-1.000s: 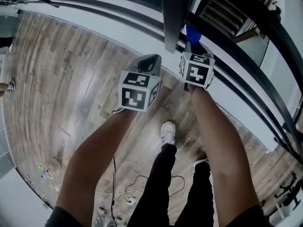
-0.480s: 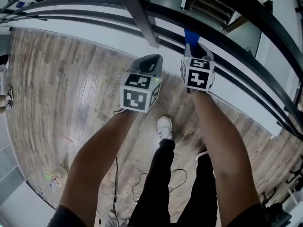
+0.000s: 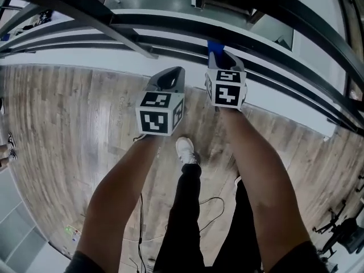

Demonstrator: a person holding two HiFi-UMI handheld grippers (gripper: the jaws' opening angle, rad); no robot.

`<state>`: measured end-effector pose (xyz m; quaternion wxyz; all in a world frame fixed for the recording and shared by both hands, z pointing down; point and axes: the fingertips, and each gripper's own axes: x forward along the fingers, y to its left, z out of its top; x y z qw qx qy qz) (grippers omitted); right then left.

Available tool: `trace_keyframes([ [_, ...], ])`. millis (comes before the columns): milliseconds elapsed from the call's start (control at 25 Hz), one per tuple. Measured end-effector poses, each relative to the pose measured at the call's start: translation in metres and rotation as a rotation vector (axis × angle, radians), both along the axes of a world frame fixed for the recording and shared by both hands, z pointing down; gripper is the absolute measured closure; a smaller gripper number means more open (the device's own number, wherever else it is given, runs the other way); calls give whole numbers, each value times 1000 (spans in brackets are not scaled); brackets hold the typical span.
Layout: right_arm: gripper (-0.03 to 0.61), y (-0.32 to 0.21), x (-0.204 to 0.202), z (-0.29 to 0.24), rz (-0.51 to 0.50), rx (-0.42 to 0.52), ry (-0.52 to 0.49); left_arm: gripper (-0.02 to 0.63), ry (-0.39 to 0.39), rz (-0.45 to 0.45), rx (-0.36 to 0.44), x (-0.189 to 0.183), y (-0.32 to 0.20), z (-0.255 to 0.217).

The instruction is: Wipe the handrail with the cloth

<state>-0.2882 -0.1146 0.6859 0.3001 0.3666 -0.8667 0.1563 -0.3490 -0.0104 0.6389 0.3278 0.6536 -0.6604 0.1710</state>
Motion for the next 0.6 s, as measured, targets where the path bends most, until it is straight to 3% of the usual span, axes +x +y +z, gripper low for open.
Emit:
trace_keyframes([
  [600,479,-48,170,-3,123,-10,1,611,30,73,-20,142,-54,8],
])
